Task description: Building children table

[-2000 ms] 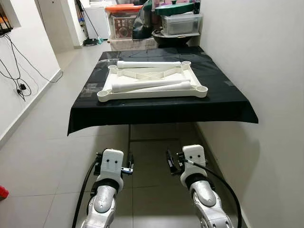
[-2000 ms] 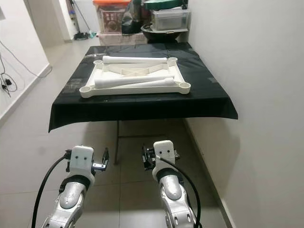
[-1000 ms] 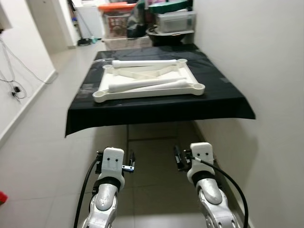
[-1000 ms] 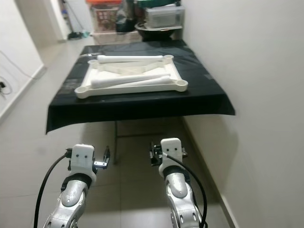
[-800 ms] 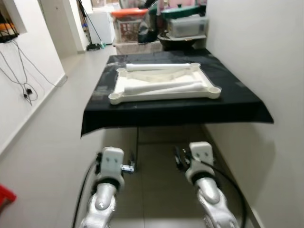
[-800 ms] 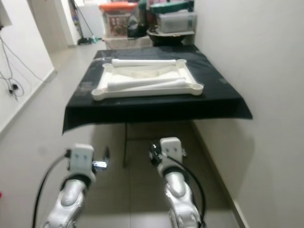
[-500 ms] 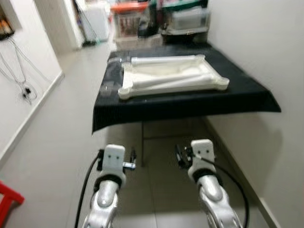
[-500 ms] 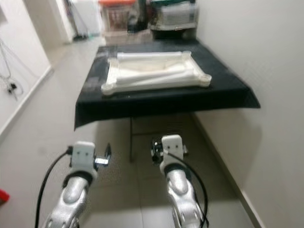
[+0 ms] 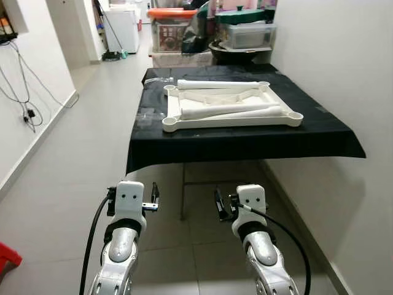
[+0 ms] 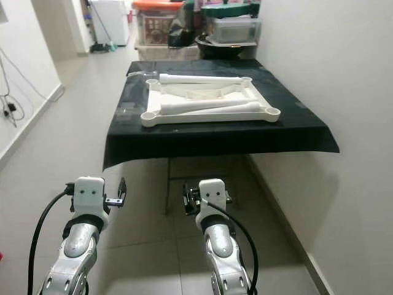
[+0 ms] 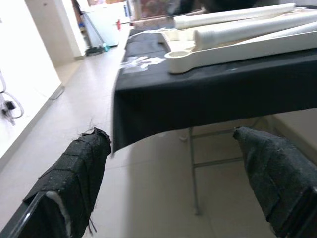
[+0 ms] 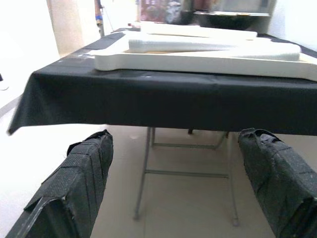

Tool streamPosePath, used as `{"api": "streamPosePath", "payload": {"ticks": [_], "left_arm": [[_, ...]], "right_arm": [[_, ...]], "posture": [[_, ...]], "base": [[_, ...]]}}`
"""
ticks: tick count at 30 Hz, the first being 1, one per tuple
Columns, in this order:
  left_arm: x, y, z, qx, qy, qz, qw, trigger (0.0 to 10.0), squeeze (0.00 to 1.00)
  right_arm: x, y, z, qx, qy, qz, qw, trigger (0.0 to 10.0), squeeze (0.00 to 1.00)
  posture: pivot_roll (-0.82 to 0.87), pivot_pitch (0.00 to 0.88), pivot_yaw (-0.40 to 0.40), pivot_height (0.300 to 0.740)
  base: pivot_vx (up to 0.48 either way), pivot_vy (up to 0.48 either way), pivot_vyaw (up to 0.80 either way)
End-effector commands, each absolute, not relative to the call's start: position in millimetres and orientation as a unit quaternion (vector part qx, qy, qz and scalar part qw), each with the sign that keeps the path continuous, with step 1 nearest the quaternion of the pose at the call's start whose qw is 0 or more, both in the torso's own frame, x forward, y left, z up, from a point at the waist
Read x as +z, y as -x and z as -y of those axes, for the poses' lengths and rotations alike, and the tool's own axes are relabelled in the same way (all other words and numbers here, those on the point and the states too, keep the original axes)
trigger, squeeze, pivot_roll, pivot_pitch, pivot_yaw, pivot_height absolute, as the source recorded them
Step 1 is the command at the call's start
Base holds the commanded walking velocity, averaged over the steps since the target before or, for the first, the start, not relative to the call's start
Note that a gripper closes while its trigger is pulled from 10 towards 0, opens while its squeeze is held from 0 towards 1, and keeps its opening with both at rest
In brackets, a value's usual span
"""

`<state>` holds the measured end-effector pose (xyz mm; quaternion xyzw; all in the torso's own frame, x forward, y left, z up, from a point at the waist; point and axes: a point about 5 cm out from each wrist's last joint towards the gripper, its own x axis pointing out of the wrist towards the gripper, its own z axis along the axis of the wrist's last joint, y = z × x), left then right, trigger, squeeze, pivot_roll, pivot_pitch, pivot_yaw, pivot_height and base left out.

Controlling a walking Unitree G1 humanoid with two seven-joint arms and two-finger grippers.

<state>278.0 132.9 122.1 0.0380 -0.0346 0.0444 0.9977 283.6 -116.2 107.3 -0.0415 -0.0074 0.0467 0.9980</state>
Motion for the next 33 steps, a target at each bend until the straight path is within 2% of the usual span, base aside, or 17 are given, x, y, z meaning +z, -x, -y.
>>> {"api": "streamPosePath", "payload": {"ticks": [1,13,30,33], "left_arm": [[124.9,-276.8,-132.7,0.042,-0.038,0.041,0.998,10.0,0.0],[127.0,-275.7,-122.1,0.022,-0.039,0.048,0.998,10.0,0.0],[130.6,-277.2,-127.8,0.031,-0.04,0.051,0.997,10.0,0.0],[129.8,-279.1,-135.7,0.036,-0.051,0.052,0.997,10.0,0.0]], "right_arm": [[110.6,-283.6,116.1,0.049,0.039,0.017,0.998,10.0,0.0],[118.4,-288.1,116.4,0.046,0.039,0.032,0.998,10.0,0.0],[117.2,-288.4,117.3,0.043,0.039,0.03,0.998,10.0,0.0],[117.4,-289.2,118.4,0.039,0.035,0.03,0.998,10.0,0.0]], "posture": [[-0.01,0.0,0.01,0.74],[-0.01,0.0,0.012,0.74],[0.0,0.0,0.01,0.74],[0.0,0.0,0.014,0.74]], "base": [[0.326,0.0,0.0],[0.338,0.0,0.0],[0.339,0.0,0.0],[0.34,0.0,0.0]]}}
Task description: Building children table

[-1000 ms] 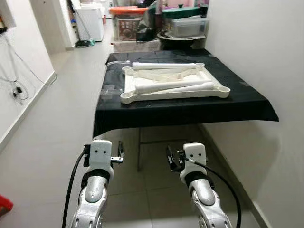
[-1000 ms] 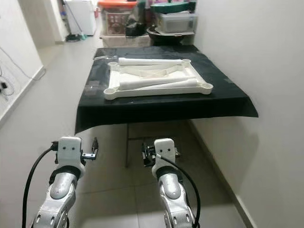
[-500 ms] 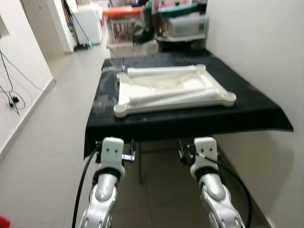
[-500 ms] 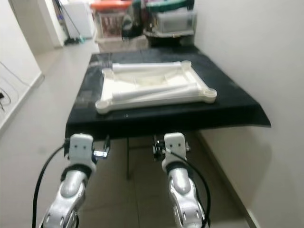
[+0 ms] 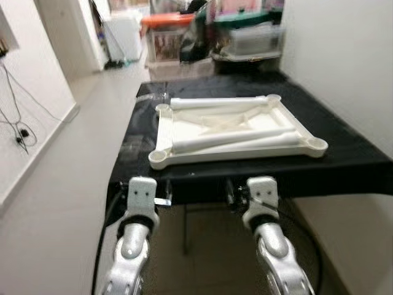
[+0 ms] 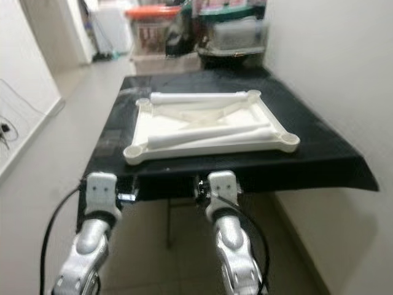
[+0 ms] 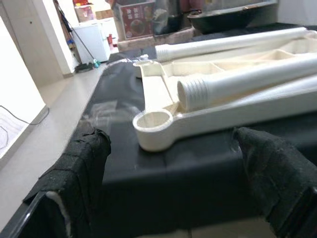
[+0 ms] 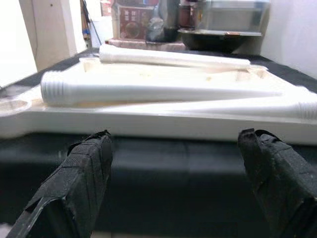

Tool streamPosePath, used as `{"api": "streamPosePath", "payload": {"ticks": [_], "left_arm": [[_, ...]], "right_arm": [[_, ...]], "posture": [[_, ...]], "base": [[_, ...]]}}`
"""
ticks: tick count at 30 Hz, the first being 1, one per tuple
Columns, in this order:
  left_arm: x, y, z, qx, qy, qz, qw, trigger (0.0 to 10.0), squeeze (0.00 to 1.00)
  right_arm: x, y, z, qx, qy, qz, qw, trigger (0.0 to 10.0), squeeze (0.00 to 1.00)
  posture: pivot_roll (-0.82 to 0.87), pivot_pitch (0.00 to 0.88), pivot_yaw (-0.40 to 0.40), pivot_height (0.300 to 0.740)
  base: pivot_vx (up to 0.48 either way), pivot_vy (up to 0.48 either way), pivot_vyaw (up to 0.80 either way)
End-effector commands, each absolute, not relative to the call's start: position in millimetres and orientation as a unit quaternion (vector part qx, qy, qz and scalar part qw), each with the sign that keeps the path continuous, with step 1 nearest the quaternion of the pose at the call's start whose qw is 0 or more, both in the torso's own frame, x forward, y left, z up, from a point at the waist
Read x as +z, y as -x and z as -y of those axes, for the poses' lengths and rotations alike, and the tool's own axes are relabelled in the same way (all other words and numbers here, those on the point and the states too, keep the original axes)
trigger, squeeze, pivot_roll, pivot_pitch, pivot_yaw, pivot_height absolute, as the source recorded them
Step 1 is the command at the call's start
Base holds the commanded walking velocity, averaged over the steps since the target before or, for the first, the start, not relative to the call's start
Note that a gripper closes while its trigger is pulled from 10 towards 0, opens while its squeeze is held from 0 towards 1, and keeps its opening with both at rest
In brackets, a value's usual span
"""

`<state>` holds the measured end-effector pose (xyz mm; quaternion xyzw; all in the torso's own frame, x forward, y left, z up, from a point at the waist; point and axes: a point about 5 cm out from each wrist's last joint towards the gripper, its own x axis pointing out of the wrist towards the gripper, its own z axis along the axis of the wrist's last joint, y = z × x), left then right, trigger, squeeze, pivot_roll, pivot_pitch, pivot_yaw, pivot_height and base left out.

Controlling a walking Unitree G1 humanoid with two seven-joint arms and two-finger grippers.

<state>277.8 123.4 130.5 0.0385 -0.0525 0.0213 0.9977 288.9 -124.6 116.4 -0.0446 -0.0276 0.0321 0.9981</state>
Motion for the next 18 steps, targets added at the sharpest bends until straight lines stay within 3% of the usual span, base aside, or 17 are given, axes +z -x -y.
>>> {"api": "streamPosePath", "payload": {"ticks": [1,11,18], "left_arm": [[129.8,-279.1,-135.7,0.036,-0.051,0.052,0.997,10.0,0.0],[135.2,-280.7,-139.3,0.035,-0.069,0.065,0.995,10.0,0.0],[144.2,-283.6,-140.4,0.034,-0.076,0.081,0.993,10.0,0.0]], "right_arm": [[117.4,-289.2,118.4,0.039,0.035,0.03,0.998,10.0,0.0],[121.7,-292.8,124.7,0.028,0.042,0.04,0.998,10.0,0.0],[139.4,-307.5,151.5,-0.019,0.048,0.069,0.996,10.0,0.0]], "posture": [[0.0,0.0,0.014,0.74],[0.01,0.0,0.008,0.74],[0.01,0.0,0.014,0.74]], "base": [[0.337,0.0,0.0],[0.339,0.0,0.0],[0.321,0.0,0.0]]}}
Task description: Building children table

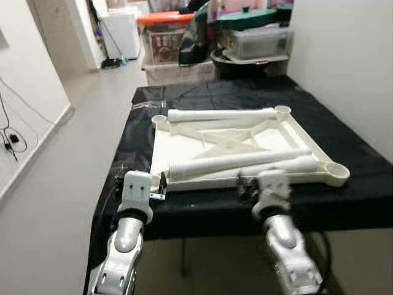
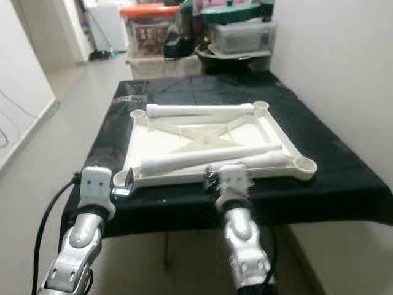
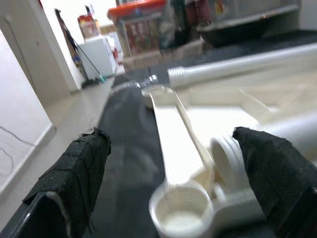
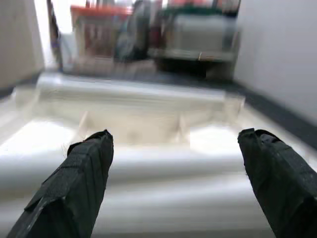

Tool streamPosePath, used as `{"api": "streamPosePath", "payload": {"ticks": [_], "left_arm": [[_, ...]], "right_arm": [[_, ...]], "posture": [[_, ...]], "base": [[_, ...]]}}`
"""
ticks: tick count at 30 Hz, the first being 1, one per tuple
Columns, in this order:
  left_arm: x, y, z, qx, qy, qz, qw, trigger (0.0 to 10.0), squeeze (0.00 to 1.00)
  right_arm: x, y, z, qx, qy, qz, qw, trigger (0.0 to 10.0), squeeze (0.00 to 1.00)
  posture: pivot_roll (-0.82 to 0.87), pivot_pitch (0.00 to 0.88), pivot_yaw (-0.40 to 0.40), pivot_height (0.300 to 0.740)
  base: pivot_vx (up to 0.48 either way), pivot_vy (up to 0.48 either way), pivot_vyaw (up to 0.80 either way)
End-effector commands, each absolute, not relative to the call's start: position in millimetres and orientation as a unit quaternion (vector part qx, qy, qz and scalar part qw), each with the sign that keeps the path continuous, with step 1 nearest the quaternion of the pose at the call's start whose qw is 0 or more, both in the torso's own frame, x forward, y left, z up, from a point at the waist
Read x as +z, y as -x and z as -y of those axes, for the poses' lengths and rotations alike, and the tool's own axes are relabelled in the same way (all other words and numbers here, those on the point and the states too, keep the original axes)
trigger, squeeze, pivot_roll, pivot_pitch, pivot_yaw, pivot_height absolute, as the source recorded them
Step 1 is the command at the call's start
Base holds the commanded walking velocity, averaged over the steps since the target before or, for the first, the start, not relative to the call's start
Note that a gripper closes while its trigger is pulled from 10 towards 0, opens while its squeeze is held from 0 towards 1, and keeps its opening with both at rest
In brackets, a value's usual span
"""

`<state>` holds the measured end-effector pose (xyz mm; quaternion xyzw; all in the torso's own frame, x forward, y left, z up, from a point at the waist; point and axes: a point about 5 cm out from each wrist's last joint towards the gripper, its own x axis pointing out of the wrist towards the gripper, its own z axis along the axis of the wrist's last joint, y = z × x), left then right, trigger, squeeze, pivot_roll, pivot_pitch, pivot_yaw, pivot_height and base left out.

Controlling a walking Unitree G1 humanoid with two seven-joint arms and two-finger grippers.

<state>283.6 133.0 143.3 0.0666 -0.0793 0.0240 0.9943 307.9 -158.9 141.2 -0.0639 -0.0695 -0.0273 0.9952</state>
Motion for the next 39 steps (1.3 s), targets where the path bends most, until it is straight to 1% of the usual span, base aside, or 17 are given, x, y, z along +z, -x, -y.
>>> {"api": "streamPosePath", "payload": {"ticks": [1,6,9,13,14,15,16,17,18,23,26,27,30,33,35,37,39], "left_arm": [[148.4,-286.7,-140.9,0.03,-0.075,0.086,0.993,10.0,0.0],[161.1,-297.4,-143.1,0.007,-0.106,0.106,0.989,10.0,0.0],[176.6,-317.9,-147.9,-0.035,-0.141,0.115,0.983,10.0,0.0],[190.1,-336.3,-143.6,-0.11,-0.169,0.113,0.973,10.0,0.0],[194.8,-342.7,-138.2,-0.157,-0.177,0.106,0.966,10.0,0.0],[200.4,-347.7,-132.3,-0.198,-0.19,0.106,0.956,10.0,0.12],[204.0,-350.4,-128.8,-0.222,-0.198,0.106,0.949,10.0,0.12],[207.5,-354.1,-125.3,-0.246,-0.199,0.1,0.943,10.0,0.98],[211.7,-357.4,-123.0,-0.26,-0.206,0.1,0.938,10.0,1.0],[231.7,-370.4,-118.5,-0.304,-0.212,0.1,0.923,10.0,1.0],[236.5,-375.6,-116.3,-0.33,-0.228,0.081,0.912,10.0,1.0],[235.2,-378.0,-114.9,-0.359,-0.241,0.055,0.9,10.0,0.0],[232.4,-379.8,-115.9,-0.386,-0.257,0.023,0.886,10.0,0.0],[226.7,-381.7,-122.0,-0.433,-0.283,-0.031,0.855,10.0,0.0],[226.7,-381.7,-122.0,-0.433,-0.283,-0.031,0.855,10.0,0.0],[221.4,-382.2,-133.0,-0.473,-0.295,-0.089,0.826,10.0,0.0],[220.8,-382.8,-138.2,-0.49,-0.285,-0.114,0.816,10.0,0.0]], "right_arm": [[142.0,-309.0,155.2,-0.026,0.048,0.074,0.996,10.0,0.0],[145.4,-310.0,159.1,-0.037,0.049,0.081,0.995,10.0,0.0],[147.9,-309.1,161.0,-0.046,0.046,0.085,0.994,10.0,0.0],[150.2,-308.1,162.0,-0.051,0.041,0.088,0.994,10.0,0.0],[150.8,-306.9,161.4,-0.051,0.036,0.088,0.994,10.0,0.0],[151.6,-305.1,160.4,-0.053,0.032,0.088,0.994,10.0,0.0],[152.1,-303.9,159.7,-0.054,0.029,0.087,0.994,10.0,0.0],[152.5,-301.8,158.0,-0.053,0.027,0.088,0.994,10.0,0.0],[152.9,-300.1,156.7,-0.053,0.027,0.089,0.994,10.0,0.0],[153.7,-293.0,150.3,-0.05,0.024,0.094,0.994,10.0,0.0],[153.7,-289.7,146.5,-0.043,0.023,0.096,0.994,10.0,0.0],[152.1,-288.8,145.0,-0.04,0.021,0.09,0.995,10.0,0.0],[149.8,-287.3,144.1,-0.038,0.02,0.085,0.995,10.0,0.0],[146.1,-284.7,143.5,-0.038,0.016,0.073,0.996,10.0,0.0],[146.1,-284.7,143.5,-0.038,0.016,0.073,0.996,10.0,0.0],[144.5,-279.6,142.1,-0.034,0.014,0.064,0.997,10.0,0.0],[144.7,-276.3,140.3,-0.03,0.013,0.061,0.998,10.0,0.0]], "posture": [[0.01,0.0,0.012,0.74],[0.01,0.0,0.021,0.74],[0.02,0.0,0.027,0.74],[0.02,0.0,0.038,0.74],[0.03,0.0,0.047,0.74],[0.03,0.0,0.056,0.74],[0.03,0.0,0.056,0.74],[0.03,0.0,0.066,0.74],[0.03,0.0,0.07,0.74],[0.04,0.0,0.089,0.74],[0.04,0.0,0.096,0.74],[0.04,0.0,0.1,0.74],[0.05,0.0,0.098,0.74],[0.05,0.0,0.097,0.74],[0.05,0.0,0.097,0.74],[0.06,0.0,0.096,0.74],[0.06,0.003,0.097,0.74]], "base": [[0.0,0.0,0.0],[0.0,0.0,0.0],[0.0,0.0,0.0],[0.0,0.0,0.0],[0.0,0.0,-0.8],[0.0,0.0,-0.8],[0.0,0.0,-0.8],[0.0,0.0,-0.8],[0.0,0.0,-0.8],[0.0,0.0,-0.8],[0.0,0.0,0.0],[0.0,0.0,0.0],[0.0,0.0,0.0],[0.0,0.0,0.0],[0.0,0.0,0.0],[0.0,0.0,0.0],[0.0,0.0,0.0]]}}
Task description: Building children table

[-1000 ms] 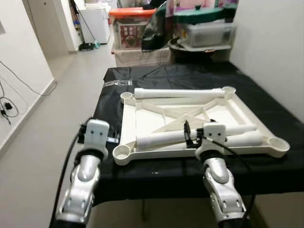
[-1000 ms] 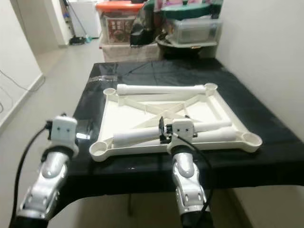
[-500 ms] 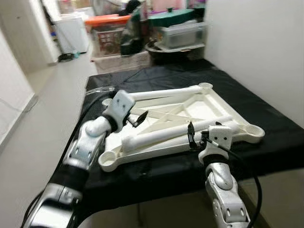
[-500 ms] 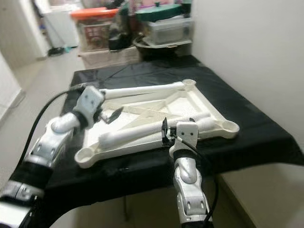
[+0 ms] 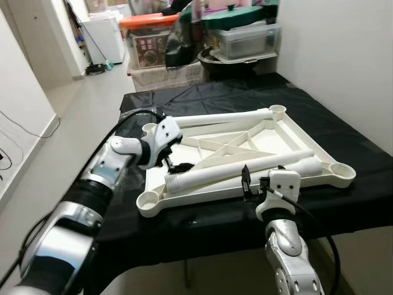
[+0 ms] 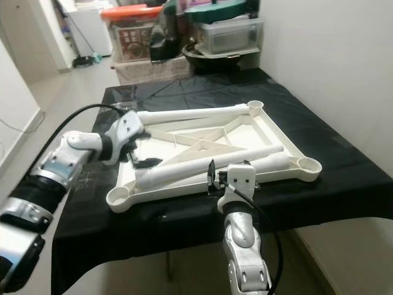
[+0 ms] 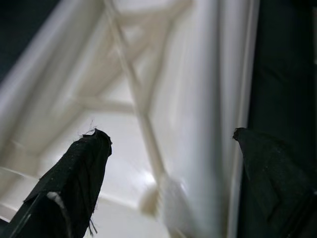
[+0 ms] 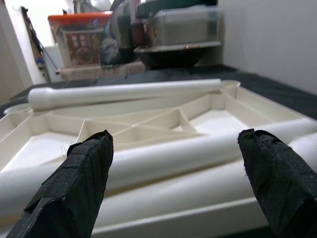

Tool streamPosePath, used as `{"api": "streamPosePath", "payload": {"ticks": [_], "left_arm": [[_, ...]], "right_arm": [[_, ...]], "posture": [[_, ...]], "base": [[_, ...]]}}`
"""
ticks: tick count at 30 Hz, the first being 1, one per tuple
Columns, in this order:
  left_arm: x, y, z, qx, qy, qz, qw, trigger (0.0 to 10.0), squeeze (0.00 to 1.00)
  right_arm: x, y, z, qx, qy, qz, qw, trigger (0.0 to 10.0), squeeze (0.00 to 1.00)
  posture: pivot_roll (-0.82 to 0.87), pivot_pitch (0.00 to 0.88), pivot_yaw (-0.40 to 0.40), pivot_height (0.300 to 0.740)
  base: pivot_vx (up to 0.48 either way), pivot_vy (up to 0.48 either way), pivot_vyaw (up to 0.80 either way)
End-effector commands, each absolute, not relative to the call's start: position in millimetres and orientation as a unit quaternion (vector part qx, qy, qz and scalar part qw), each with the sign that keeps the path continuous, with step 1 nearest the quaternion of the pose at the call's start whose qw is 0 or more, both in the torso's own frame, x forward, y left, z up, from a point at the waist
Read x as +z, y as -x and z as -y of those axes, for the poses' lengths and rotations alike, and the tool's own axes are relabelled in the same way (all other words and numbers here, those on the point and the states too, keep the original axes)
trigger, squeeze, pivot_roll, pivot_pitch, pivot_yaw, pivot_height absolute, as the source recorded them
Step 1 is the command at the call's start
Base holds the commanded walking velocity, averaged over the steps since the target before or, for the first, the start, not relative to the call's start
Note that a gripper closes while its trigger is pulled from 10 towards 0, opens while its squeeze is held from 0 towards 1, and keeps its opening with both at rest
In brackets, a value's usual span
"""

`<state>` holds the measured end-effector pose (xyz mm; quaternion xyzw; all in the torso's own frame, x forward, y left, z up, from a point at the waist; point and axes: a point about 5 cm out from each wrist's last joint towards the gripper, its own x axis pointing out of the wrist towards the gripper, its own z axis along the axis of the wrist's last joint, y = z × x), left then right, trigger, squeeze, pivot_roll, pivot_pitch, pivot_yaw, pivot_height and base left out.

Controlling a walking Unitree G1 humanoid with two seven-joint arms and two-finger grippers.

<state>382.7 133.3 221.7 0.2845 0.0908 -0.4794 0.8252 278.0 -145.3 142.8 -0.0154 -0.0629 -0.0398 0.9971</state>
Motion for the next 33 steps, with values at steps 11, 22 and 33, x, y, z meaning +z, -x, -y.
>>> {"api": "streamPosePath", "payload": {"ticks": [11,22,33], "left_arm": [[206.6,-386.9,-132.6,-0.527,-0.284,-0.171,0.782,10.0,0.0],[202.4,-392.6,-119.8,-0.503,-0.326,-0.146,0.787,10.0,0.0],[198.5,-393.6,-120.1,-0.498,-0.327,-0.152,0.789,10.0,0.0]], "right_arm": [[146.3,-254.7,139.1,-0.017,0.022,0.041,0.999,10.0,0.0],[151.7,-241.0,141.5,-0.015,0.024,0.027,0.999,10.0,0.0],[154.7,-235.5,138.6,-0.012,0.019,0.017,1.0,10.0,0.0]], "posture": [[0.03,0.099,0.106,0.74],[0.01,0.158,0.105,0.74],[0.02,0.186,0.109,0.74]], "base": [[0.0,0.0,0.0],[0.0,0.0,0.0],[0.0,0.0,0.0]]}}
